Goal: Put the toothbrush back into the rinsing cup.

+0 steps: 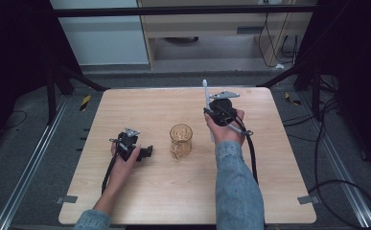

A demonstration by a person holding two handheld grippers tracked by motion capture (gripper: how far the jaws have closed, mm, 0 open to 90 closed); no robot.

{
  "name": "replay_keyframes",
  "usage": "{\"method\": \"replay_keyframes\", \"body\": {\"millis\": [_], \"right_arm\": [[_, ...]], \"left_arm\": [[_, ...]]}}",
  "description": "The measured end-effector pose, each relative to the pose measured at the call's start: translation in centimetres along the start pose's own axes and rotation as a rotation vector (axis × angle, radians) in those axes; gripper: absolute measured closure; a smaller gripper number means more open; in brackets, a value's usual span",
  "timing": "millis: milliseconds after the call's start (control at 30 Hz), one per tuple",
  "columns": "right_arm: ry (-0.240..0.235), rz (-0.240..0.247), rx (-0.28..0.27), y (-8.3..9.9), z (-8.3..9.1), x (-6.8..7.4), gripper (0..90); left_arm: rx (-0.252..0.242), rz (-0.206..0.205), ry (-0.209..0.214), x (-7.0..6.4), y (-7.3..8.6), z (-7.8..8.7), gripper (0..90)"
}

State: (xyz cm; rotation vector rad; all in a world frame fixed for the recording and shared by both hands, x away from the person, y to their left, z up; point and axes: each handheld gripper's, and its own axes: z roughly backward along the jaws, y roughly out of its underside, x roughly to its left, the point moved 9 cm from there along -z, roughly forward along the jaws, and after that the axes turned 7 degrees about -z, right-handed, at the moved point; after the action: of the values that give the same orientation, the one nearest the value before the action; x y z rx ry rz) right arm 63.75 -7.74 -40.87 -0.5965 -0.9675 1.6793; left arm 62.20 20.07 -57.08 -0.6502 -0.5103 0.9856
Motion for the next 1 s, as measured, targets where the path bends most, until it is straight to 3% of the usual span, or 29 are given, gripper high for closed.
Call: {"method": "replay_keyframes", "body": {"millis": [133,500,833,1000], "right_arm": [[-0.013,-0.008,-0.031,-0.5,0.2,0.3,67.3],[0.016,-0.074,-0.123,-0.5,0.8,0.9,67.4],[0.027,-0.075,-0.173,-0.6,1.0,2.6,67.4],[0.045,-0.081,-0.19,-0.2,1.3,2.8,67.4]], "left_arm": [[0.0,0.0,0.0,0.0,0.0,0.0,0.0],[-0.001,-0.006,0.005,0.0,0.0,0.0,0.0],[-0.003,-0.007,0.004,0.1,-0.1,-0.1,0.0],[-0.003,-0.006,0.006,0.0,0.0,-0.1,0.0]]}}
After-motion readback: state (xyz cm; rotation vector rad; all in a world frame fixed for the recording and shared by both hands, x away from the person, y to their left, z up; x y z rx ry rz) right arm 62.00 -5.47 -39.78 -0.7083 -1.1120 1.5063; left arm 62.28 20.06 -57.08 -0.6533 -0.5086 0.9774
